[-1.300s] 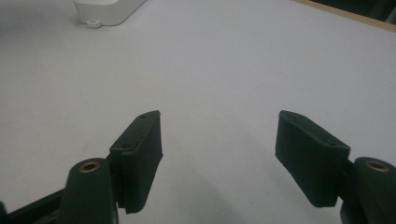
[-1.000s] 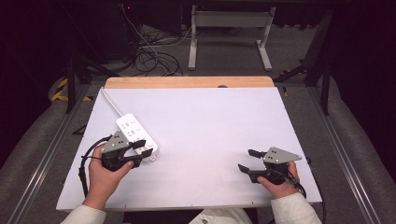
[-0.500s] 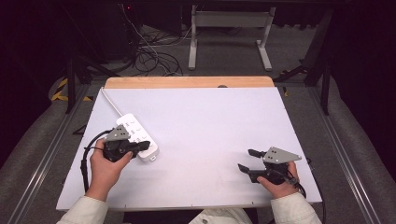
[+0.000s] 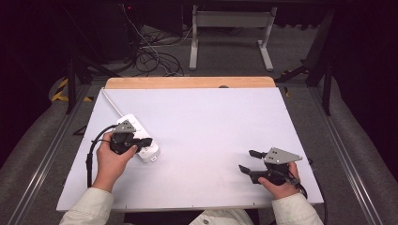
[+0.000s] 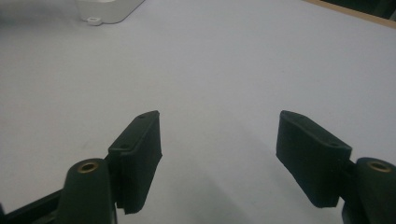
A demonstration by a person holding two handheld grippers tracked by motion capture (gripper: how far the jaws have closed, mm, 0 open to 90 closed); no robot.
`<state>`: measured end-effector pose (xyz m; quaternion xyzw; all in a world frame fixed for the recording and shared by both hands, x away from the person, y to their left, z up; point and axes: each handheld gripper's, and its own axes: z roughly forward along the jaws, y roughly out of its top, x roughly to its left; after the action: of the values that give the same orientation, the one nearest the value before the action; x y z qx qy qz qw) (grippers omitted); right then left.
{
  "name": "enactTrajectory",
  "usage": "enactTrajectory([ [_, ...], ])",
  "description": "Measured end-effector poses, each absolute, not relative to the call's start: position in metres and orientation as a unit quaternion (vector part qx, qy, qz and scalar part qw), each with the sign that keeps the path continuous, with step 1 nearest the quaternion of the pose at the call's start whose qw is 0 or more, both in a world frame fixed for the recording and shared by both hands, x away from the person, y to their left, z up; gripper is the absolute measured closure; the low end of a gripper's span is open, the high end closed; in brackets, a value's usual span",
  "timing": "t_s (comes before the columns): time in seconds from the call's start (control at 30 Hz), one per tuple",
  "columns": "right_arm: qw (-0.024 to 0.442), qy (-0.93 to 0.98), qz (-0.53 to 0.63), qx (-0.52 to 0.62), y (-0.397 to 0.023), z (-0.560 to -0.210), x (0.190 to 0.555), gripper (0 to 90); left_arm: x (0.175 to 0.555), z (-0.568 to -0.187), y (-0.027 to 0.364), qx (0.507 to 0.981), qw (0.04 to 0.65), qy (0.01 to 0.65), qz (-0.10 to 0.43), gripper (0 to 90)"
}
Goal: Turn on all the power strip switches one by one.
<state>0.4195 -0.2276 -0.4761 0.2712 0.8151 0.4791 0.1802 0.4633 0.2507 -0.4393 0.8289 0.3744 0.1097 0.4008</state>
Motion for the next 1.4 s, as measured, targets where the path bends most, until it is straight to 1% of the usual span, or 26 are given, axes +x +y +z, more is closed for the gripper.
enactTrajectory([
  [0.3,0.179,0.815,0.479,0.271,-0.228,-0.476,0.420,31.8,0.471,-0.447,0.248,0.836,0.385,0.377,0.107,89.9],
  [0.37,0.180,0.816,0.478,0.271,-0.228,-0.476,0.420,31.8,0.473,-0.449,0.247,0.839,0.375,0.377,0.114,89.9],
  [0.77,0.179,0.816,0.478,0.271,-0.228,-0.476,0.420,31.3,0.478,-0.456,0.245,0.845,0.359,0.380,0.117,89.9],
  [1.2,0.181,0.814,0.481,0.270,-0.229,-0.476,0.419,31.2,0.478,-0.457,0.246,0.847,0.355,0.375,0.128,90.0],
  [1.4,0.182,0.814,0.481,0.270,-0.229,-0.476,0.419,31.2,0.479,-0.457,0.247,0.846,0.359,0.374,0.122,90.0],
])
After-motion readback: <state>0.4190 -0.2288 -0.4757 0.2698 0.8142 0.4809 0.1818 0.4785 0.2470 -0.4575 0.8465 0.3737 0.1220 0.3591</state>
